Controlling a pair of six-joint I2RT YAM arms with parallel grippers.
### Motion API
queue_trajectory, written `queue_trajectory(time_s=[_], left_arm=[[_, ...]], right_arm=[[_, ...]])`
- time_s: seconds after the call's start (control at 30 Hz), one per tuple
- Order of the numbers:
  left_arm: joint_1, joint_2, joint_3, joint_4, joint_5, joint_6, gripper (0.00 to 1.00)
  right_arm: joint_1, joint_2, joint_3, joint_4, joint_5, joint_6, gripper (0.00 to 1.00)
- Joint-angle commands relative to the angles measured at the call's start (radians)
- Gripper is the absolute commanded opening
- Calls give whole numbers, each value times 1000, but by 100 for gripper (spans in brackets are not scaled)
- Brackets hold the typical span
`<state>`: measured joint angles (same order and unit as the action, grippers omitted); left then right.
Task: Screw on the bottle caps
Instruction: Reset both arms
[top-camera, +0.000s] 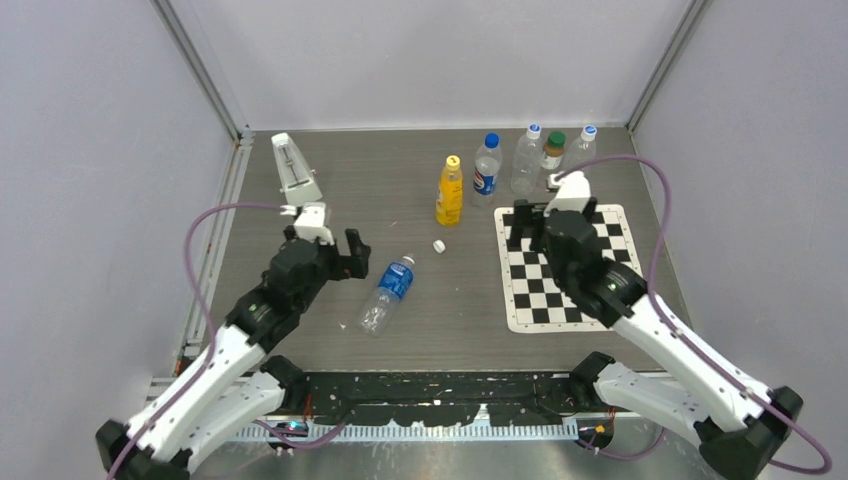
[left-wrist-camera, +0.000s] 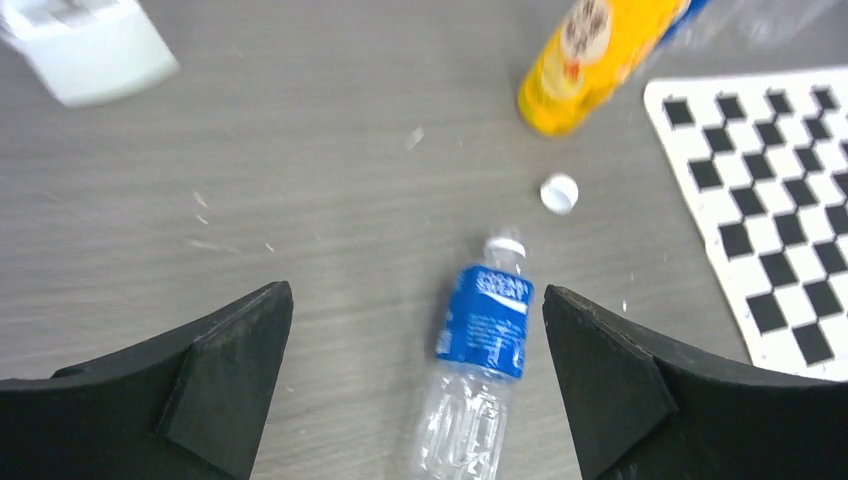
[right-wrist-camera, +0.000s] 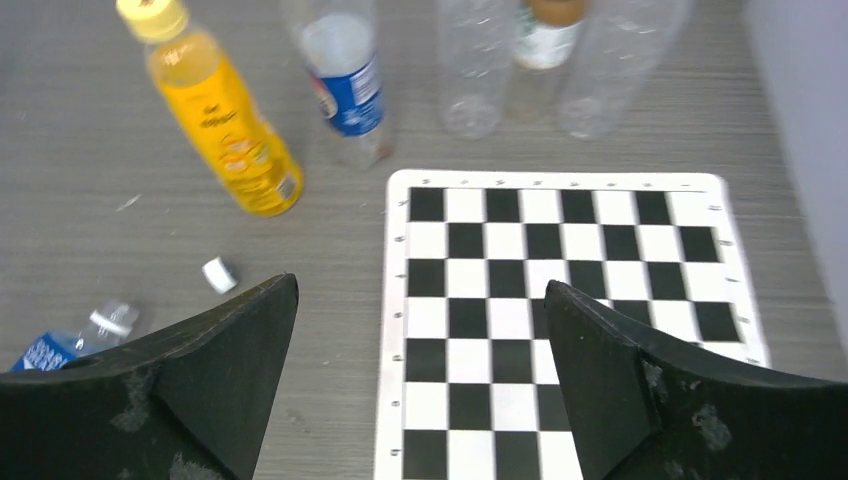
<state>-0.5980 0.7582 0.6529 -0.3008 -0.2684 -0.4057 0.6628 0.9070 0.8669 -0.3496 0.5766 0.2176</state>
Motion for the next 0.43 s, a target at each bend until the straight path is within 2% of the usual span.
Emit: queue_trajectory(time_s=[0.0,0.17,0.4], left_arm=[[3,-247,40,-26,-172,173,100],[3,-476,55,-35,-255,311,100],[3,-599,109,-134,-320,357,100]], right_arm=[[-2,-191,21,-94,225,-17,100],[-2,-416,16,-87,233,-100,100],[-2,-513,20,-81,223,-146,100]])
